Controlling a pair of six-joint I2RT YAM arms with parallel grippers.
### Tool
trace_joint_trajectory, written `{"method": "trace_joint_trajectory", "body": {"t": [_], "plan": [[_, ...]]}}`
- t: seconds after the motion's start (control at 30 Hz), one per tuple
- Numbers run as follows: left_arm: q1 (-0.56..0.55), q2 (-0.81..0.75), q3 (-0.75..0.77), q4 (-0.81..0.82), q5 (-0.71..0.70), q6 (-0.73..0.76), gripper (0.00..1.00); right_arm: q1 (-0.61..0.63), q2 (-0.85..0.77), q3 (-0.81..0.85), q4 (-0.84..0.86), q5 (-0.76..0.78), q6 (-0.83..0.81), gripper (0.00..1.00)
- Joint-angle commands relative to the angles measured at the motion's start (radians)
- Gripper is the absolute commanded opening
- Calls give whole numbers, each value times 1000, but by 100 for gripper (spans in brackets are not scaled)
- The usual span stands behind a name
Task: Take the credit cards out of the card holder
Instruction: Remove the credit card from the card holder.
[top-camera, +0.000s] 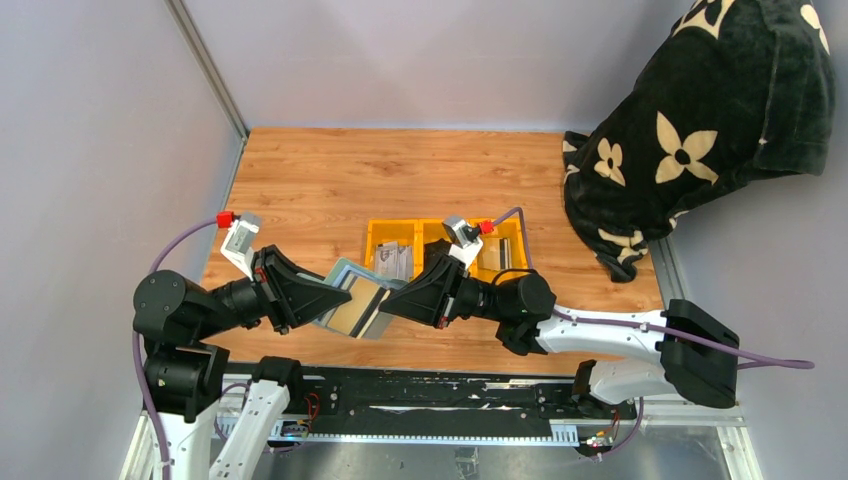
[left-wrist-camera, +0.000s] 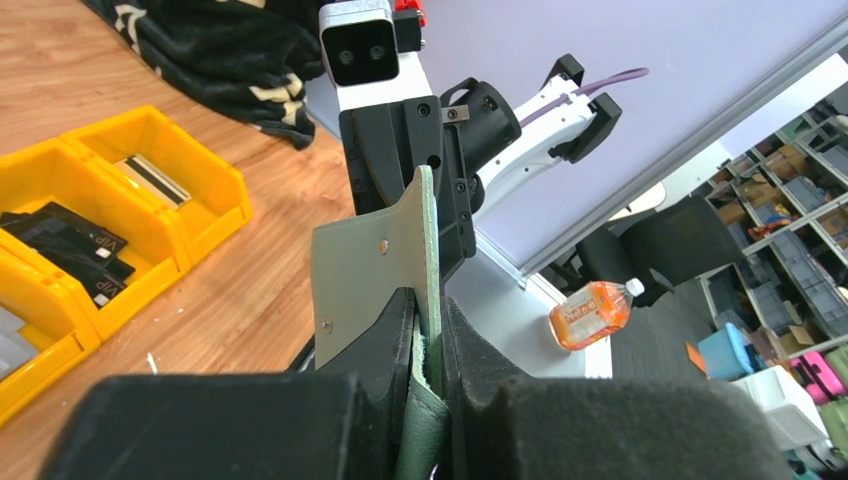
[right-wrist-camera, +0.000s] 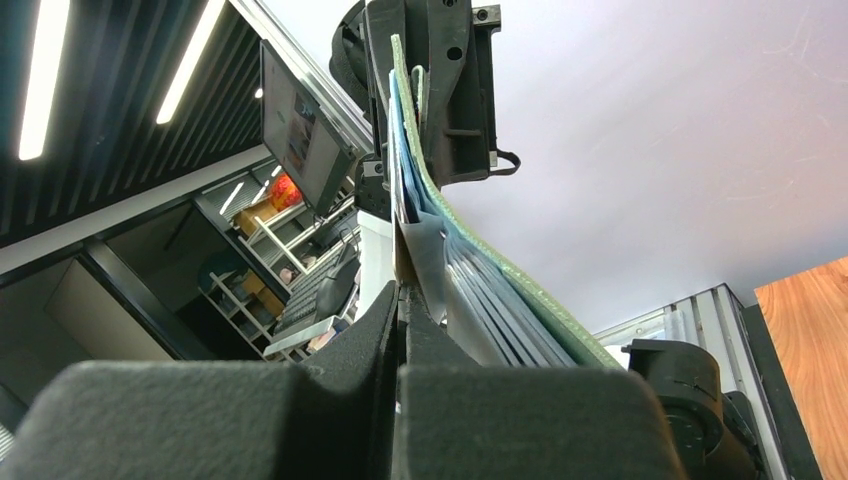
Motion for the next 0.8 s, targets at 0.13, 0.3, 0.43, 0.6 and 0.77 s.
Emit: {"method": "trace_joint_trajectory", "body": {"t": [0.13,0.3,0.43,0.6,0.77], "plan": [[-2,-5,45,-12,-35,43,7,13,-19,-11,48,19,-4,0],[-2,4,59,-49,-55,78,0,15,-24,8,-14,6,-21,12],[-2,5,36,-19,-34,53,0,30,11,58,-17,-16,-30,38],[-2,5,26,10,-26,29,0,36,47,91,7,-35,-18,42],[-2,6,35,11,-30,28,0,37,48,86,17,-37,-19,13]]}}
